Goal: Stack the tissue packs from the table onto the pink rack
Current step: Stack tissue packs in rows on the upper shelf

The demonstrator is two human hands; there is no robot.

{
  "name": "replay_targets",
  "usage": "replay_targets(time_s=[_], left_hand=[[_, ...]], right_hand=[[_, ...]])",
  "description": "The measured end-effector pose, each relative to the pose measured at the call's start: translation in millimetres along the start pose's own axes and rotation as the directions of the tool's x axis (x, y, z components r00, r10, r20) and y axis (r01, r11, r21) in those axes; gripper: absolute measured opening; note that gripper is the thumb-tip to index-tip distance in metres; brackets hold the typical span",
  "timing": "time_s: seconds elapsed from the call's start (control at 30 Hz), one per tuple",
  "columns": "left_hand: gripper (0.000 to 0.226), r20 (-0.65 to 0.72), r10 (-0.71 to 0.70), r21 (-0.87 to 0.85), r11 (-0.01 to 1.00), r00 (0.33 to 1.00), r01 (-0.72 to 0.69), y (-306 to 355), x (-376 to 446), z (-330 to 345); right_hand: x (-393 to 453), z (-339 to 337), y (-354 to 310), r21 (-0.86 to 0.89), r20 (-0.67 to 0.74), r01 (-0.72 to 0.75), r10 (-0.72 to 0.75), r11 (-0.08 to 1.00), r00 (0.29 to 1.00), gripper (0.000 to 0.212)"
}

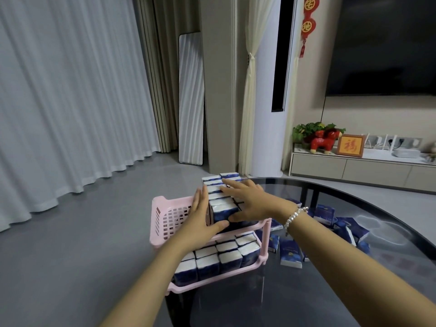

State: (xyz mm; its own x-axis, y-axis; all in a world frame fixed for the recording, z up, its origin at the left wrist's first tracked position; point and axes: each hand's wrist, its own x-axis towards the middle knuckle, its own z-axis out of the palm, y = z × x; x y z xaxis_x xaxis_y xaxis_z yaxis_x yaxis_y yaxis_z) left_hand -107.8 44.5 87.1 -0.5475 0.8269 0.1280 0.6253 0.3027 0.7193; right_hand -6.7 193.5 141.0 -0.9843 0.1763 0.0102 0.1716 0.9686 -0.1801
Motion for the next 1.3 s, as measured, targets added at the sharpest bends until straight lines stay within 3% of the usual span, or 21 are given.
replay_targets(time_s=[0.1,0.27,0.5,0.67,0.83,1.0,1.2,1.3], left_hand=[[0.087,0.088,0.019,0.050,0.998,0.996,-0.024,1,4,1],[0.081,0.105,-0.066,0.000,0.998,0.992,0.066,9,3,6],[0.058,-0.067,-0.121,-0.219,0.970,0.990,0.103,21,-4,19],[0.054,-0.047,-0.133,-0.182,0.976,0.990,0.122,22,1,23],[0.056,-0.036,-0.173,-0.180,0.970,0.984,0.164,23,2,23],[0.055,-0.022,-0.197,-0.163,0.968,0.980,0.191,25,-1,20],[0.054,-0.032,-0.207,-0.218,0.956,0.978,0.195,33,-6,19],[0.054,-0.074,-0.187,-0.249,0.955,0.979,0.164,35,-9,19]], right_hand=[[-1,4,2,-0.096,0.016,0.011,-0.010,0.995,1.000,0.071],[1,8,4,-0.177,0.030,0.010,-0.005,0.984,1.000,0.070],[-14,17,12,0.022,-0.129,-0.012,0.015,1.000,0.992,0.069],[-19,36,18,0.045,-0.239,-0.043,0.052,0.998,0.970,0.060],[-15,34,16,-0.001,-0.205,-0.061,0.059,0.998,0.977,0.057],[-7,31,13,-0.064,-0.264,-0.082,0.062,0.995,0.963,0.049],[-6,34,10,0.034,-0.219,-0.145,0.149,0.989,0.964,0.049],[-11,35,12,0.057,-0.279,-0.137,0.147,0.989,0.949,0.048]])
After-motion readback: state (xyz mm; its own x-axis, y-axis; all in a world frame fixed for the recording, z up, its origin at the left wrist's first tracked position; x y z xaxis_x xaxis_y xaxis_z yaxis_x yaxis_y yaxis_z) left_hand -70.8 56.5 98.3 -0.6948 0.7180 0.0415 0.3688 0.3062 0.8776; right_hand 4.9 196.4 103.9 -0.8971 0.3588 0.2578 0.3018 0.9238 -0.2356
